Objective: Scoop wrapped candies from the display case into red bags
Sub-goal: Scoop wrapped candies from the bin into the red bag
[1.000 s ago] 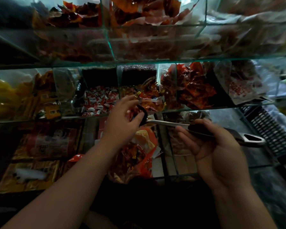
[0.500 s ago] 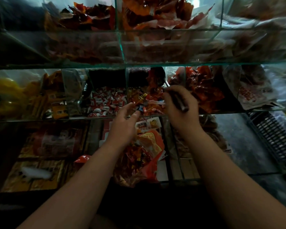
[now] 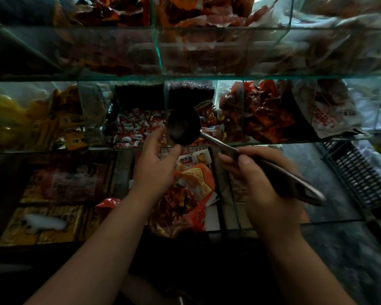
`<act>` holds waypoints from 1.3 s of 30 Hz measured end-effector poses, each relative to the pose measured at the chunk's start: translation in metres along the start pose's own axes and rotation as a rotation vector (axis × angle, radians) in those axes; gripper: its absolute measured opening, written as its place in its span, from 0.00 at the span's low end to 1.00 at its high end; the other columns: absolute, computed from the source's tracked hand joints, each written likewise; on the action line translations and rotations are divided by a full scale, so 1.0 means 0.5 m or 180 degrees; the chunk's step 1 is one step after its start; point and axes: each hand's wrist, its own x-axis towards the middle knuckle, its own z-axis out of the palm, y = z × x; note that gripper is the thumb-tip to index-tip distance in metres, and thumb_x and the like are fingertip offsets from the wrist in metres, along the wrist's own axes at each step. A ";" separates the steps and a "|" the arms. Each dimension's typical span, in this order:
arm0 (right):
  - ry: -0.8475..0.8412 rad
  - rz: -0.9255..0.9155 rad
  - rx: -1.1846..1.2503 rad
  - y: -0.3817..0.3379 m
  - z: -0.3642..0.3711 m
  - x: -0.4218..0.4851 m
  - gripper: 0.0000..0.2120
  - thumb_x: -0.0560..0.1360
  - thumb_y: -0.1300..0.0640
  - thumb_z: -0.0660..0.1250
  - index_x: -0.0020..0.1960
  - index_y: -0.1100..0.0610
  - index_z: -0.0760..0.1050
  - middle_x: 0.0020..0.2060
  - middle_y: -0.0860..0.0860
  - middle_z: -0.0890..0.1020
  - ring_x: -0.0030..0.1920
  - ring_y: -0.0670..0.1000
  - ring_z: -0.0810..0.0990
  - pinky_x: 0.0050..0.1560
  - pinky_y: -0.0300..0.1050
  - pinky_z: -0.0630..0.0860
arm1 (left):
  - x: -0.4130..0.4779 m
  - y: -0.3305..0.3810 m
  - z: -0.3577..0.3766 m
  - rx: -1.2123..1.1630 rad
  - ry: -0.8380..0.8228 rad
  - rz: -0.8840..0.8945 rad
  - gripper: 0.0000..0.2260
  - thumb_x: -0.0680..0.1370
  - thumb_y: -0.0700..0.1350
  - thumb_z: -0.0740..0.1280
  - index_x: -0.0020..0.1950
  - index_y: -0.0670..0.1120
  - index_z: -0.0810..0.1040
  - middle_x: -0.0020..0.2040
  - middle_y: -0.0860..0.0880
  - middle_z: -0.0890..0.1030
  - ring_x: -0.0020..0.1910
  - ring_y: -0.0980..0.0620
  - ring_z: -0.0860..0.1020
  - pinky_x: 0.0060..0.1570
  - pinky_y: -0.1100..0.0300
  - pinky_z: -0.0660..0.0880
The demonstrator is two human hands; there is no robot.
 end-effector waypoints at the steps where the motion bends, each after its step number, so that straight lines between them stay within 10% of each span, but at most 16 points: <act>1: 0.0057 0.0167 0.0258 -0.015 -0.008 -0.016 0.07 0.79 0.59 0.66 0.53 0.60 0.81 0.47 0.56 0.88 0.49 0.58 0.89 0.50 0.50 0.85 | -0.009 -0.001 -0.006 0.0003 0.0013 0.0015 0.25 0.77 0.60 0.66 0.74 0.67 0.66 0.77 0.61 0.66 0.75 0.57 0.66 0.72 0.48 0.68; 7: 0.0186 0.0838 0.0461 -0.053 -0.059 -0.044 0.09 0.74 0.60 0.67 0.41 0.50 0.84 0.40 0.60 0.87 0.42 0.64 0.89 0.45 0.53 0.85 | -0.093 -0.038 -0.048 0.0244 -0.0206 -0.0026 0.26 0.77 0.59 0.66 0.75 0.63 0.67 0.69 0.68 0.72 0.69 0.67 0.71 0.66 0.60 0.69; 15: -0.1364 0.0757 -0.1386 0.009 -0.019 -0.048 0.04 0.73 0.53 0.73 0.46 0.44 0.83 0.42 0.42 0.86 0.43 0.42 0.86 0.43 0.38 0.82 | -0.157 -0.136 -0.072 0.1555 -0.0169 0.0011 0.13 0.81 0.40 0.67 0.65 0.45 0.81 0.68 0.56 0.73 0.70 0.55 0.70 0.69 0.57 0.68; 24: -0.2892 0.0529 -0.2348 0.202 0.049 -0.044 0.16 0.75 0.58 0.74 0.62 0.50 0.80 0.63 0.47 0.79 0.64 0.50 0.78 0.65 0.50 0.77 | -0.154 -0.141 -0.062 0.1572 -0.0674 -0.0042 0.28 0.83 0.42 0.60 0.82 0.57 0.58 0.76 0.67 0.59 0.70 0.79 0.52 0.69 0.74 0.52; 28: -0.2562 0.0552 -0.2488 0.246 0.062 -0.055 0.16 0.76 0.58 0.73 0.63 0.54 0.82 0.60 0.51 0.84 0.62 0.52 0.81 0.63 0.50 0.78 | -0.165 -0.153 -0.058 0.1478 -0.0662 -0.0235 0.31 0.82 0.41 0.61 0.83 0.54 0.55 0.82 0.60 0.56 0.80 0.59 0.54 0.78 0.57 0.57; 39: -0.1086 0.1507 -0.1851 0.252 0.076 -0.068 0.05 0.75 0.54 0.73 0.41 0.47 0.83 0.39 0.41 0.84 0.42 0.38 0.82 0.44 0.39 0.79 | -0.179 -0.149 -0.061 0.1372 -0.0737 -0.0193 0.36 0.78 0.40 0.63 0.83 0.58 0.53 0.82 0.60 0.56 0.81 0.57 0.56 0.78 0.47 0.62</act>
